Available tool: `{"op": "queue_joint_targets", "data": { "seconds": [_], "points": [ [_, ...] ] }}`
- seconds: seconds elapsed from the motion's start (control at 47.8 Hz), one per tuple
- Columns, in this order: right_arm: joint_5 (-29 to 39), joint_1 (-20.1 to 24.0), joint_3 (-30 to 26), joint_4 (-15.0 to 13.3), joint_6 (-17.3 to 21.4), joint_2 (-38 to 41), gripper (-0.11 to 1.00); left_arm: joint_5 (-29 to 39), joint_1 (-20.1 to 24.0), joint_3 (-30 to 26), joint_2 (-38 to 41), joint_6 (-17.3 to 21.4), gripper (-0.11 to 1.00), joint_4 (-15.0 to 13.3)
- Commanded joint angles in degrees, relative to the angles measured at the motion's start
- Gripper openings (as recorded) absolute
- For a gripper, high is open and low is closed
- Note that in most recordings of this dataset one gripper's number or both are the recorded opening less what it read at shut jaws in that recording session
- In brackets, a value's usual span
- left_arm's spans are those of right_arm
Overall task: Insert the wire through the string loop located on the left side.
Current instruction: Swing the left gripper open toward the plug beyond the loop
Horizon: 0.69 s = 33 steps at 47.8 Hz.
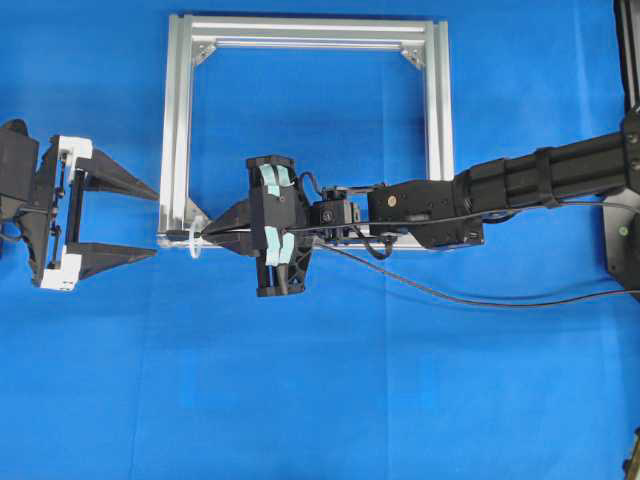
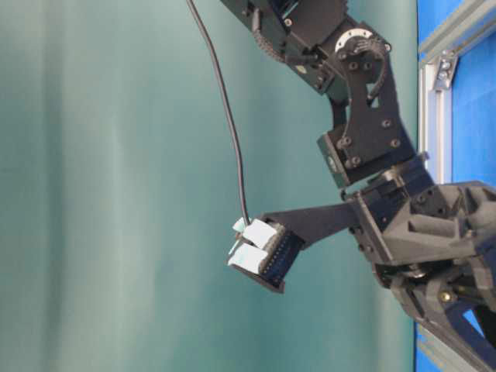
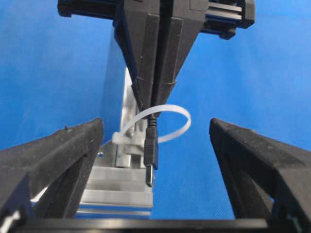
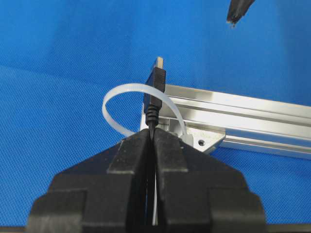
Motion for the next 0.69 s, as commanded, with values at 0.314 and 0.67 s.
{"op": "queue_joint_targets", "data": {
  "seconds": [0.314, 0.67],
  "points": [
    [-0.53, 0.00, -1.14, 0.00, 0.18, -1.32, -0.01, 2.11, -0.18, -6.50, 14.24, 0.00, 0.89, 0.18],
    [-0.70, 0.00, -1.23, -0.09, 0.18, -1.32, -0.01, 1.67, -0.18, -6.42, 14.68, 0.00, 0.88, 0.18]
  ]
}}
